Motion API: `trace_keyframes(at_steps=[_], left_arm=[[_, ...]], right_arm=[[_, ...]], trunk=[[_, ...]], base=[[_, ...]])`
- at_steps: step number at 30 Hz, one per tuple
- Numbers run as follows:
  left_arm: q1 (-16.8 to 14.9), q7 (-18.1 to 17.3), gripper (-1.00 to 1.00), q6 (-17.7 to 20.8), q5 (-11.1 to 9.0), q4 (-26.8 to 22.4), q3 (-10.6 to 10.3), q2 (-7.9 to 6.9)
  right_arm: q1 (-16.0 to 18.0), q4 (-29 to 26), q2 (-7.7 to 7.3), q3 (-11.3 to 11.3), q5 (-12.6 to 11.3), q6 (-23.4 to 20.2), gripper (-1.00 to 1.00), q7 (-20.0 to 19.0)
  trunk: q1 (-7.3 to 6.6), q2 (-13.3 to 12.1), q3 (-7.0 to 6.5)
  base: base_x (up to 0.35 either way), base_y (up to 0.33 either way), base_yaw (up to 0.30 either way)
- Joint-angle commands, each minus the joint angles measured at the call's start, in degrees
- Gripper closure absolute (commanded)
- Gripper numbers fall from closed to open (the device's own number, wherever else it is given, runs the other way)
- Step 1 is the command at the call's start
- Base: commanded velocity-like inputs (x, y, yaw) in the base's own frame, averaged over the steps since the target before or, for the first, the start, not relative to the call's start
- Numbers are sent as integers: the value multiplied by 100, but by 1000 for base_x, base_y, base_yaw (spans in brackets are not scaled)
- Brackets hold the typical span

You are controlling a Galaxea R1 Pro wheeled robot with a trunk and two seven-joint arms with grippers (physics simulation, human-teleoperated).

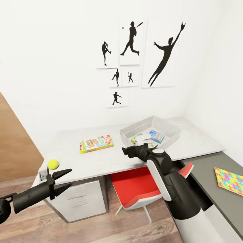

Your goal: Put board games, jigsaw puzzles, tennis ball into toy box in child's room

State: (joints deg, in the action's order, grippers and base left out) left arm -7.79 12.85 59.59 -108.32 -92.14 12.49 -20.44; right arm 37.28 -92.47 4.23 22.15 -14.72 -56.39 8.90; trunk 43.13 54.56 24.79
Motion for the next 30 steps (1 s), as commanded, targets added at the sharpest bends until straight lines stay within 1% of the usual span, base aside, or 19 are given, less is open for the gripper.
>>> trace_keyframes(at_steps=[1,2,3,6,7,8,12,13,16,18,22,23,26,30], left_arm=[[239,-179,-100,10,210,0,141,12],[319,-247,-100,6,328,1,172,18],[469,-386,-100,-8,568,2,220,31],[656,-585,-100,-28,870,17,264,41],[792,-676,-100,-60,1014,41,313,44],[1018,-757,-100,-173,1185,95,537,51],[1310,-806,-100,-357,1449,247,891,84],[1413,-819,-100,-446,1611,362,1056,105],[1503,-830,-100,-545,1842,582,1275,125],[1558,-817,-100,-677,2051,922,1475,136],[1581,-826,-100,-908,2188,1405,1670,136],[1586,-830,-100,-987,2226,1603,1736,137],[1593,-830,-100,-1092,2275,1874,1819,131],[1595,-829,-100,-1122,2289,1967,1841,135]], right_arm=[[-6,-2,29,121,-57,-16,-100,133],[-8,-2,36,162,-57,-16,-100,148],[-15,-1,44,235,-57,-15,-100,170],[-22,0,54,309,-56,-14,-100,193],[-24,0,64,338,-56,-13,-100,202],[-21,26,125,359,-48,-18,-100,214],[-6,151,252,354,-43,-30,-100,224],[4,267,293,353,-39,-32,-100,228],[14,411,356,355,-28,-31,-100,233],[0,424,416,375,90,-37,-100,372],[-22,319,416,373,175,-30,-100,527],[-27,282,411,372,183,-30,-100,558],[-34,241,406,375,187,-28,-100,589],[-39,219,425,379,191,-28,-100,608]], trunk=[[1,4,-3],[1,4,-12],[1,4,-21],[1,4,-48],[1,4,-57],[1,4,-66],[1,4,-102],[1,4,-111],[1,4,-138],[1,4,-150],[1,4,-162],[1,4,-163],[1,4,-165],[1,4,-166]], base=[[0,0,121],[0,0,118],[0,0,109],[0,0,105],[0,0,114],[0,0,127],[0,0,137],[0,0,147],[0,0,145],[0,45,88],[0,168,41],[0,253,18],[0,282,11],[0,313,3]])
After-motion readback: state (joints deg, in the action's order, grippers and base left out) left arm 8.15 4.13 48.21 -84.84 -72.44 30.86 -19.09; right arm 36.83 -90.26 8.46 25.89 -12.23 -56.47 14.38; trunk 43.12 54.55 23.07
